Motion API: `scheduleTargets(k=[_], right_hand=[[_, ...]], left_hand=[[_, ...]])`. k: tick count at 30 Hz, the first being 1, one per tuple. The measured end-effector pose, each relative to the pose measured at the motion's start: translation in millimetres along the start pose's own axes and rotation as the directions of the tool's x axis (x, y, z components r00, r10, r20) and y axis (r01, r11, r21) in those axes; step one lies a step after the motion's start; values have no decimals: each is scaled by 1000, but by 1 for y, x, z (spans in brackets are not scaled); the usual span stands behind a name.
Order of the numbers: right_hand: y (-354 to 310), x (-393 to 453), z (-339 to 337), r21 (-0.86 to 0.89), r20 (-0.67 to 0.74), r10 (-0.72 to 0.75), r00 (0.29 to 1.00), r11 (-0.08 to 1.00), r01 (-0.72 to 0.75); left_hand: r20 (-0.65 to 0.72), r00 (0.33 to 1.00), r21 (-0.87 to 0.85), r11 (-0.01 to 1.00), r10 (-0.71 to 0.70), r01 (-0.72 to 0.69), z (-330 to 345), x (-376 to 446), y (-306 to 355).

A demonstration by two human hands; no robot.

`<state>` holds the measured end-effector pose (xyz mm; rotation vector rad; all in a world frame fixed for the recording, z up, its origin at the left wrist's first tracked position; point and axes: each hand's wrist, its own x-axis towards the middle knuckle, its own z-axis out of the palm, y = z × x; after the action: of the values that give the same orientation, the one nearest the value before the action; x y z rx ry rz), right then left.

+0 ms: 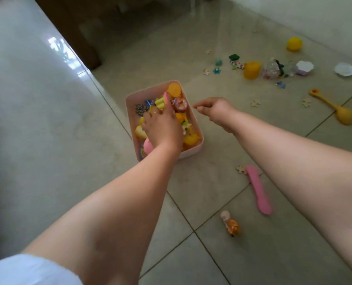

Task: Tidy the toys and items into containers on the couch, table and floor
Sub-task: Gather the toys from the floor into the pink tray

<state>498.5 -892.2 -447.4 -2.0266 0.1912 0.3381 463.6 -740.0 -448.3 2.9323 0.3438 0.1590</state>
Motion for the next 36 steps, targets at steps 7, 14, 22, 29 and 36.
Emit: scheduleTargets(k=[7, 14, 22, 29, 36], right_hand=[[67, -26, -67, -43, -130, 156, 979, 986, -163], [136, -73, -112, -274, -289, 261, 921, 899, -341], [175, -103, -118, -315, -257, 336, 906, 857, -407], [158, -103, -112, -376, -200, 198, 960, 889, -262], [135, -113, -70, -693, 189, 275, 943, 718, -71]], left_hand=[[-156, 842, -199, 819, 516, -539, 15, -52, 46], [494, 705, -249, 859, 509, -447, 58, -113, 87], [554, 745, -209, 929, 371, -306, 73, -119, 109], [579, 746, -183, 944, 329, -274, 72, -110, 112], [534, 814, -287, 954, 230, -82, 63, -96, 97]])
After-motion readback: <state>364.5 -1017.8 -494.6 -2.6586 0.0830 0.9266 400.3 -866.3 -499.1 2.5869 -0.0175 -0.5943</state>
